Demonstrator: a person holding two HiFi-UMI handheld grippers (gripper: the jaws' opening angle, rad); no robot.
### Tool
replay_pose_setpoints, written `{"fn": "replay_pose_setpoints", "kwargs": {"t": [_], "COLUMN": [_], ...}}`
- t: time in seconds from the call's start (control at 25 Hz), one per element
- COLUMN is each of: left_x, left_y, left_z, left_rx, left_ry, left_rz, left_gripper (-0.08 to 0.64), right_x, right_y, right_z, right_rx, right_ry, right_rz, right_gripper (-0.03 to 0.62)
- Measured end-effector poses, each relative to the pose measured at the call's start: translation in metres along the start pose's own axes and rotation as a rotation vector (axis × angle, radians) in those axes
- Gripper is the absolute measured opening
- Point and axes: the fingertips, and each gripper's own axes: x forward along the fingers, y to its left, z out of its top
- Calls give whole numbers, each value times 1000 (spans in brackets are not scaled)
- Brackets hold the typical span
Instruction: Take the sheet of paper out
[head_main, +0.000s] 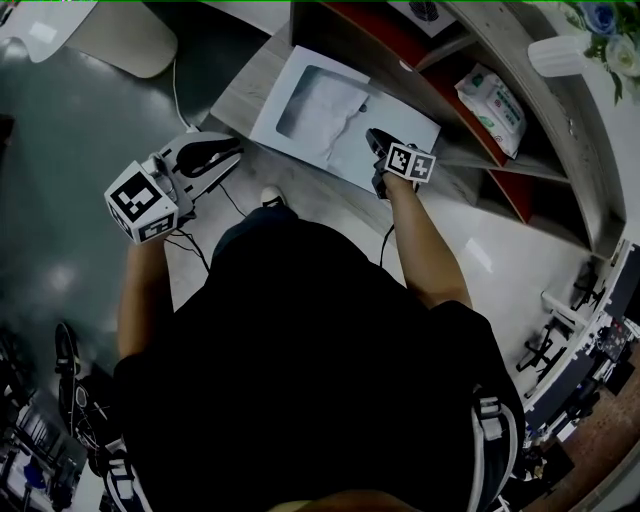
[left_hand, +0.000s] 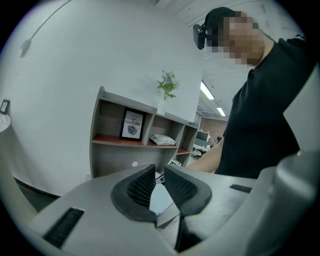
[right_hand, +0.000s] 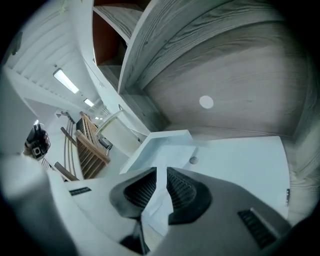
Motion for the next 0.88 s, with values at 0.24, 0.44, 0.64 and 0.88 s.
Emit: {"fn": "replay_pose_setpoints", "kwargs": {"t": [0.24, 0.44, 0.64, 0.88], "left_x": [1, -5, -7, -7], "left_y": [-5, -5, -5, -6], "left_z": [-5, -13, -20, -29], "left_rx": [2, -15, -22, -27], "left_ry": [17, 29, 52, 78], "left_rz": [-45, -63, -95, -132], "left_gripper": [57, 55, 54, 41], "right_x": [13, 26, 42, 57], "right_y": [2, 14, 13, 11], "right_z": [-21, -30, -36, -42], "right_rx": [-5, -84, -70, -69], "right_ry": [3, 40, 49, 62], "right_rz": [43, 58, 60, 61], "right_gripper": [72, 75, 78, 84]}}
